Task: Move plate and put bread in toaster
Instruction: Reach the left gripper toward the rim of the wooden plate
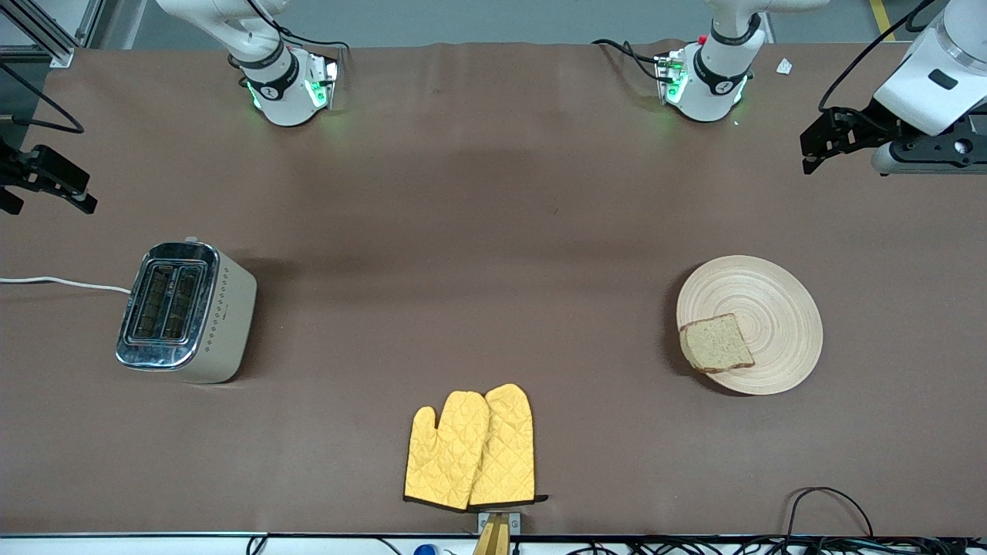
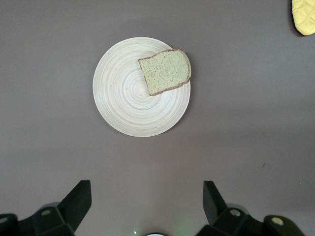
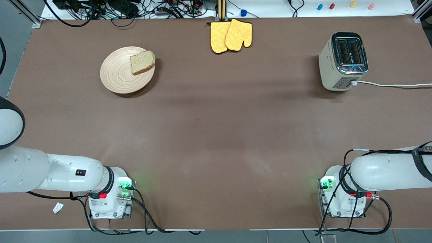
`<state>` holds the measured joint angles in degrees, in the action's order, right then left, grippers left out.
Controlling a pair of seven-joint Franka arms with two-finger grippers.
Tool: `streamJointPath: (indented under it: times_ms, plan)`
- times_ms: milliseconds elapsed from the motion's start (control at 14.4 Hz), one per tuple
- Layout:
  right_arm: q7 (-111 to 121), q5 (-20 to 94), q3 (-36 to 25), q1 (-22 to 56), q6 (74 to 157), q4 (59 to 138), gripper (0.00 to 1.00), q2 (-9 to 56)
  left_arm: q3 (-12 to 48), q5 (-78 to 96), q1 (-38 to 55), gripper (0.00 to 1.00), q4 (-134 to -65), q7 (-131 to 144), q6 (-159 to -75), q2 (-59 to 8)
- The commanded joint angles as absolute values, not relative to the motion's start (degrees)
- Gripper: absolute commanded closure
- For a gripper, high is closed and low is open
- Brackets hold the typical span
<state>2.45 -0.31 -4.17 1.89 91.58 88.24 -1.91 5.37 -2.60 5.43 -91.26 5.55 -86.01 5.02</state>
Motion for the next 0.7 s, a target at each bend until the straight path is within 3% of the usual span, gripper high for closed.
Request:
streamJointPath:
  times_ms: [0,278,626]
  plan:
    - [1.6,-0.2,-3.9,1.6,91.8,89.5,0.00,-3.0,5.0,-1.8,5.3,0.00,-90.2,4.7,-85.9,4.8]
    - [1.6,-0.2,-3.9,1.6,91.8,89.5,0.00,-3.0,4.3,-0.2,4.7,0.00,-88.0,4.7,-85.9,2.4]
    - [1.6,-0.2,-3.9,1.7,91.8,89.5,0.00,-3.0,1.8,11.2,-3.9,0.00,-88.1,2.8,-88.2,-4.3]
